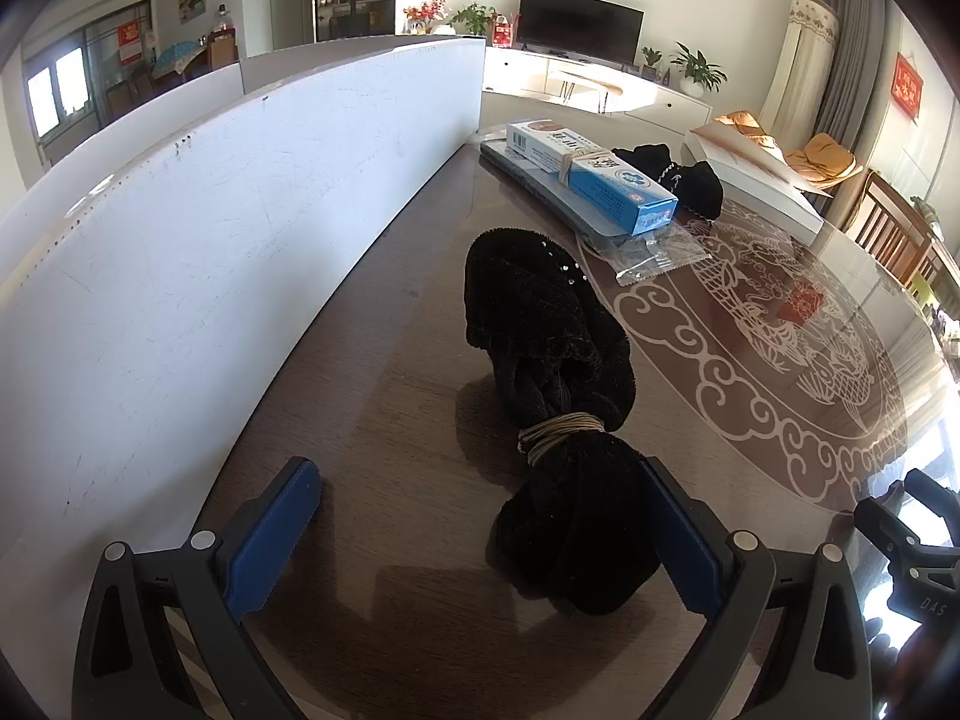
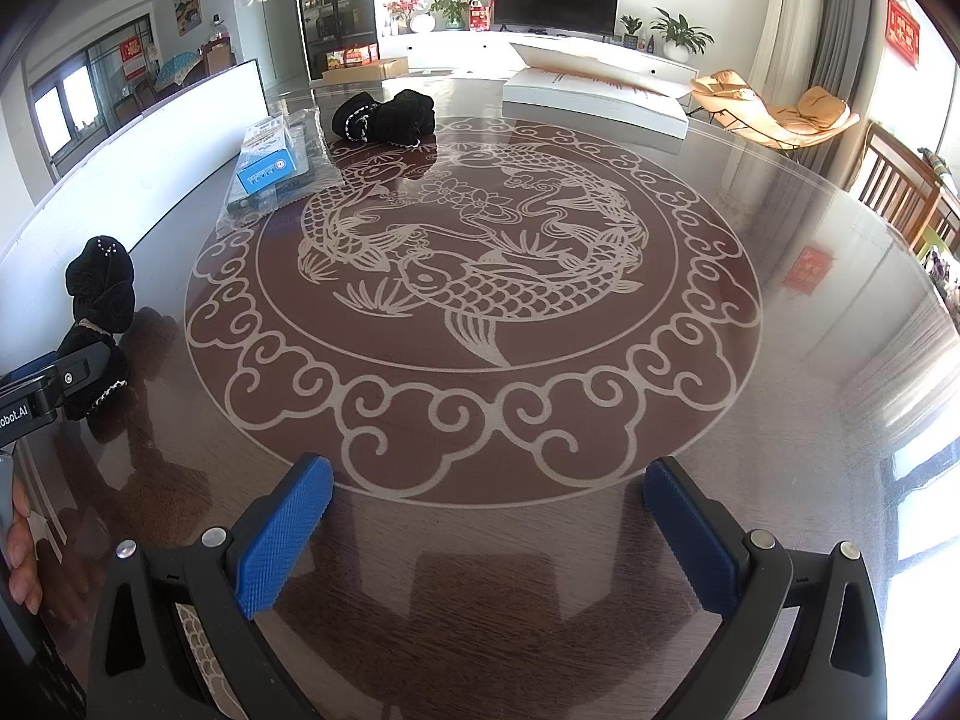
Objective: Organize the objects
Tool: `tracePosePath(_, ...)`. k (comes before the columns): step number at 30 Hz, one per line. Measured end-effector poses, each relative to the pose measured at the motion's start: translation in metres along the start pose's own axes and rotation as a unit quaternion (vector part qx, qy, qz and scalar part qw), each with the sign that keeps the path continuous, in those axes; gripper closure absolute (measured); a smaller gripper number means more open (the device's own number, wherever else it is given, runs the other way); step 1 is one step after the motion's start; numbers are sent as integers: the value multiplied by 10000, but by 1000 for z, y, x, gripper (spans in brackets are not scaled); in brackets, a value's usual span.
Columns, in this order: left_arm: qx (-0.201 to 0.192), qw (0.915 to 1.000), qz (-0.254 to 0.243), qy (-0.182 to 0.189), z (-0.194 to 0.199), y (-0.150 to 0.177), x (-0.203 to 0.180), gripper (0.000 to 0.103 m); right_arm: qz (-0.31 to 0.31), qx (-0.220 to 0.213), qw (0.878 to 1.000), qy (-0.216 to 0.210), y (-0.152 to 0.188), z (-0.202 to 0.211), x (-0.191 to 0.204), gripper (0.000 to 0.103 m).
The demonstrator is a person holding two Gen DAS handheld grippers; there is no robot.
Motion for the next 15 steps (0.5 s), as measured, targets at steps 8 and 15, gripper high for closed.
tracePosePath(8, -1, 10000, 1, 0, 0, 0, 0, 0, 0, 0, 10000, 1, 0, 0, 0, 0)
tracePosePath(15, -3, 10000, -13, 19, 3, 1, 1, 0, -5, 3, 10000, -3, 0, 0, 0, 0)
Point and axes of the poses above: each gripper's, at about its wrist camera, not at the fingertips, and z roughly against the way its jaws point, x to its left, y to its underside, the point moved 10 cm from there along -z, roughly the way its jaws point, and after that the axes turned 11 degrees about -x, right-handed, at the moved point
